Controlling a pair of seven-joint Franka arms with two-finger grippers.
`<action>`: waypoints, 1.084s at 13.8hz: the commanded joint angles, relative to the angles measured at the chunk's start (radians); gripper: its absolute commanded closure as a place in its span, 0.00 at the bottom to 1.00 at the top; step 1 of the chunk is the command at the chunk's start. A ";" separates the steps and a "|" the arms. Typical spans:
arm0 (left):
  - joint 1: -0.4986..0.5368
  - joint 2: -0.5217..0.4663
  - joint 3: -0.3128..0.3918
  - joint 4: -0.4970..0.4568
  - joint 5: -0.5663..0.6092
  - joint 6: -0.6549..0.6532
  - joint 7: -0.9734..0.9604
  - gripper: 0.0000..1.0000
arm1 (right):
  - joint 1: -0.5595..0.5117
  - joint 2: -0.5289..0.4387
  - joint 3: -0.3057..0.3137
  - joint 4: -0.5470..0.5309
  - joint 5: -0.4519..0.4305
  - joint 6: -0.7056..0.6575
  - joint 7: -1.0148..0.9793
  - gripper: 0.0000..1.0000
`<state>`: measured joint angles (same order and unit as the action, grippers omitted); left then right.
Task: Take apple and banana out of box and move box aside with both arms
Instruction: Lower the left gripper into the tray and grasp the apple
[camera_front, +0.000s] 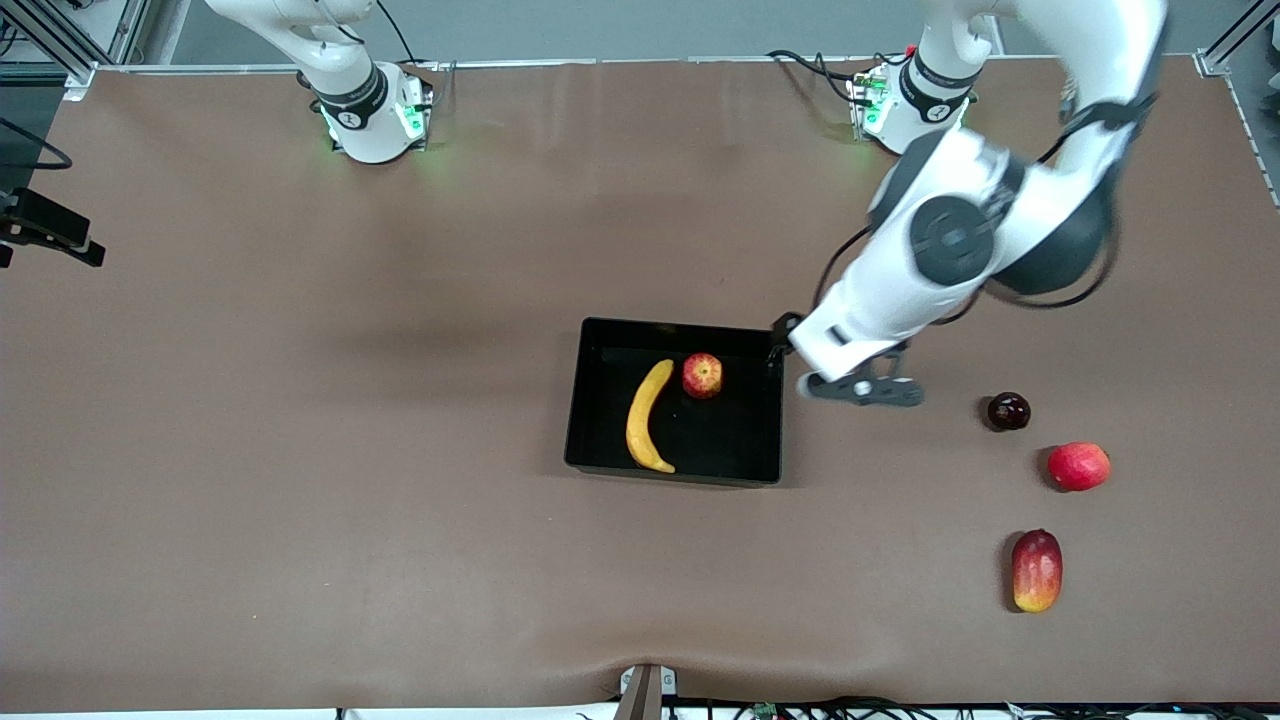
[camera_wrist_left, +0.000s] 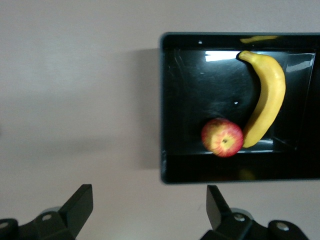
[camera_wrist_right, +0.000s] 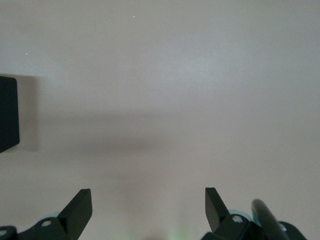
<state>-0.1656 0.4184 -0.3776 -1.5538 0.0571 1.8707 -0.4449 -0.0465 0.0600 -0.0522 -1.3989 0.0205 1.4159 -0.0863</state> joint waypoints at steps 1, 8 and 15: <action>-0.028 0.080 -0.003 0.017 0.024 0.085 -0.070 0.00 | -0.016 -0.009 0.009 -0.002 0.009 0.000 0.011 0.00; -0.150 0.273 0.005 0.017 0.156 0.324 -0.331 0.00 | -0.016 -0.009 0.009 -0.002 0.010 0.002 0.010 0.00; -0.176 0.352 0.003 0.009 0.156 0.349 -0.336 0.00 | -0.019 -0.009 0.009 -0.002 0.007 0.002 0.010 0.00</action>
<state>-0.3308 0.7516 -0.3761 -1.5530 0.1923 2.2098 -0.7589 -0.0488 0.0600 -0.0522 -1.3989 0.0205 1.4160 -0.0863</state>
